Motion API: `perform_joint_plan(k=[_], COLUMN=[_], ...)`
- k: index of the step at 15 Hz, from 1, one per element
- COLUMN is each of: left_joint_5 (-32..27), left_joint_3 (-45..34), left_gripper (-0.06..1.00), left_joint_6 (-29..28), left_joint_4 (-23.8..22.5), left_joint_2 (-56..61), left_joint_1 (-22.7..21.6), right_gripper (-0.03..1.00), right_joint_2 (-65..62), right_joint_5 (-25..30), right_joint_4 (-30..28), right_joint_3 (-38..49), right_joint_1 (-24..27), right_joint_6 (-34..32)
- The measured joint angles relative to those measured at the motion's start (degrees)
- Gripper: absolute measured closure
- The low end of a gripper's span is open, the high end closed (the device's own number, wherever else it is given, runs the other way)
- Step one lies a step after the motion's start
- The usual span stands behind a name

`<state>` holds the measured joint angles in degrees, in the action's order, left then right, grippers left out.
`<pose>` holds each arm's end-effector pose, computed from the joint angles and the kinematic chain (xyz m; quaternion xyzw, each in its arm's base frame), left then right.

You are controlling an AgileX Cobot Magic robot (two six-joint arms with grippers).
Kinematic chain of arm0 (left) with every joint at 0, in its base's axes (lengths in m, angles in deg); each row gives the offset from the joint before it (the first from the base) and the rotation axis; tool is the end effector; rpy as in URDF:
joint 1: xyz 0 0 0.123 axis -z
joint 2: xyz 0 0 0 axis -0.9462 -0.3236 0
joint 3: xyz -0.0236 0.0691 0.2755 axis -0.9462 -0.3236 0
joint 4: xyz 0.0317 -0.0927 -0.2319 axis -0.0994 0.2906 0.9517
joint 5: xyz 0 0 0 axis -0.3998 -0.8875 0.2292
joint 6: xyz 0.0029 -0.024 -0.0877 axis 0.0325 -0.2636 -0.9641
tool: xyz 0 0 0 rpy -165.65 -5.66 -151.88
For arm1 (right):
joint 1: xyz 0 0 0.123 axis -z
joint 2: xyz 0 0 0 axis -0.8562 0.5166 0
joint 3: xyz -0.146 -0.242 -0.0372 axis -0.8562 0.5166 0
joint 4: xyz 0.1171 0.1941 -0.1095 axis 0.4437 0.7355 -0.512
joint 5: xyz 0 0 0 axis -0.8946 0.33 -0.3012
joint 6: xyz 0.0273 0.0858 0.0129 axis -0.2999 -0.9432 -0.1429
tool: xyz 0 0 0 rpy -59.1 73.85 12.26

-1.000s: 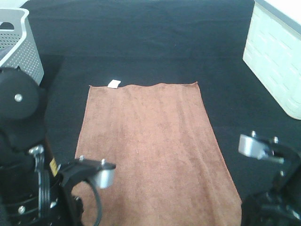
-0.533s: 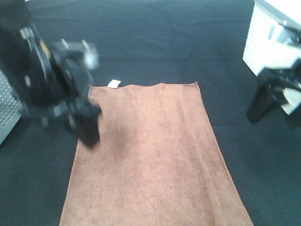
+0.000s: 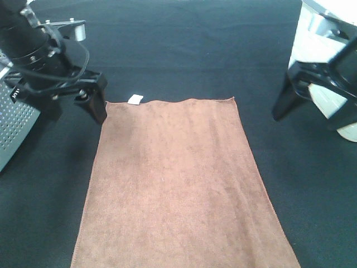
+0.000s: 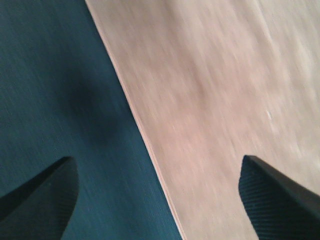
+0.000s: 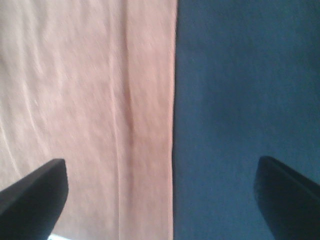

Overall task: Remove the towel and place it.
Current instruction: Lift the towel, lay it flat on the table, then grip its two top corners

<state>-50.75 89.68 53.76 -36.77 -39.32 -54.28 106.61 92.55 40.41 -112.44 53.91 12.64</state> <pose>0.3600 -0.1245 0.2228 0.1112 0.9831 -0.1027 0.1025 0.3016 0.0506 0.2340 -0.0279 0.9819 0.1428 0.1213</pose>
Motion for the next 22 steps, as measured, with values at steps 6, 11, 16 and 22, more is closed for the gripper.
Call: perform_joint_plan(k=[6, 11, 16, 22], left_joint_5=[-0.4, -0.4, -0.4, -0.34], left_joint_3=[18.51, 29.11, 35.52, 36.67], left_gripper=[0.13, 0.13, 0.13, 0.13], left_joint_6=[1.55, 2.64, 3.21, 4.76], left_joint_4=[1.15, 1.26, 2.69, 5.04], left_joint_2=[-17.48, -28.88, -35.35, -36.38], left_joint_1=[-6.13, -7.45, -7.45, -7.85], right_gripper=[0.04, 0.04, 0.04, 0.05], right_joint_2=[24.06, 39.13, 47.5, 49.5], right_joint_5=[-0.57, 0.63, 0.57, 0.0], right_joint_4=[0.06, 0.0, 0.63, 0.92], right_joint_3=[-24.06, -38.73, -47.61, -50.36], right_joint_1=[0.0, -0.52, -2.46, -2.52], right_joint_6=[1.72, 2.46, 2.58, 2.52])
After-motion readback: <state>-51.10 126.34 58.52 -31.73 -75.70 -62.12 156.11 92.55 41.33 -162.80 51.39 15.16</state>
